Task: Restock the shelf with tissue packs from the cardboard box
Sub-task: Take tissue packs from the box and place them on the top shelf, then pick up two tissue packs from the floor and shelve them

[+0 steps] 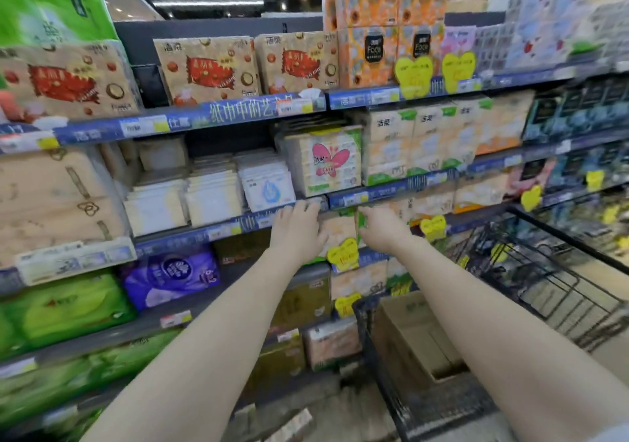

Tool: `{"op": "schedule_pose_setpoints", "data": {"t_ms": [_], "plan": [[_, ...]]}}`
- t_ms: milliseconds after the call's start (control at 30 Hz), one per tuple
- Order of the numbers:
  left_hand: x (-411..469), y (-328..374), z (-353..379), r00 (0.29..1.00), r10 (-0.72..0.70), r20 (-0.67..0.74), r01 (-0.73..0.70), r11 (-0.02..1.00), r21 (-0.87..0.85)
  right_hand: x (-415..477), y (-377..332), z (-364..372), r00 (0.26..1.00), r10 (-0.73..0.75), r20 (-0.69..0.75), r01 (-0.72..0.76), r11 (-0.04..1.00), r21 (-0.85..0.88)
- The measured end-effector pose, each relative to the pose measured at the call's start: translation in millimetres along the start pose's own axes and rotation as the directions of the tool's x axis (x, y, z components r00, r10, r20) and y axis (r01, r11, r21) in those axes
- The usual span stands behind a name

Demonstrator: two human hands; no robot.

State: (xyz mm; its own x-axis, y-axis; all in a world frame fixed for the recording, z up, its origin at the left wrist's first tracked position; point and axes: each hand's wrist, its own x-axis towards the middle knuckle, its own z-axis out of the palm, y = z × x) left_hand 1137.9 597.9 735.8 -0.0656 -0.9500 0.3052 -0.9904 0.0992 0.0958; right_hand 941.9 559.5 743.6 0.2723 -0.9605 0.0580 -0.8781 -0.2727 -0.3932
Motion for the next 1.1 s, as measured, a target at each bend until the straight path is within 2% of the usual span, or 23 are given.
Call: {"op": "schedule_pose_setpoints", "data": {"t_ms": [200, 400, 600, 900, 1100], "plan": [[-49.6, -10.1, 9.6, 0.995, -0.085, 0.044, 0.082, 0.995, 0.063, -33.9, -1.3, 39.3, 0.999, 0.045, 0.023, -0.044, 0.998, -0.039], [-73.7, -9.7, -0.8, 0.98, -0.196, 0.022, 0.193, 0.977, 0.095, -45.9, -10.7, 55.6, 0.997, -0.016, 0.07, 0.021, 0.997, -0.078], [-109.1, 0.4, 18.1, 0.956, -0.285, 0.07, 0.277, 0.955, 0.106, -59.7, -8.7, 81.6, 0.988, -0.088, 0.131, 0.096, 0.994, -0.058], [-193.5, -15.2, 64.0, 0.874, -0.443, 0.201, 0.428, 0.896, 0.115, -88.1, -20.9, 139.1, 0.932, -0.187, 0.31, 0.215, 0.975, -0.059], [-243.7, -72.9, 76.1, 0.797, -0.555, 0.239, 0.551, 0.83, 0.091, -89.7, -56.2, 193.2, 0.897, -0.201, 0.393, 0.221, 0.975, -0.005]]}}
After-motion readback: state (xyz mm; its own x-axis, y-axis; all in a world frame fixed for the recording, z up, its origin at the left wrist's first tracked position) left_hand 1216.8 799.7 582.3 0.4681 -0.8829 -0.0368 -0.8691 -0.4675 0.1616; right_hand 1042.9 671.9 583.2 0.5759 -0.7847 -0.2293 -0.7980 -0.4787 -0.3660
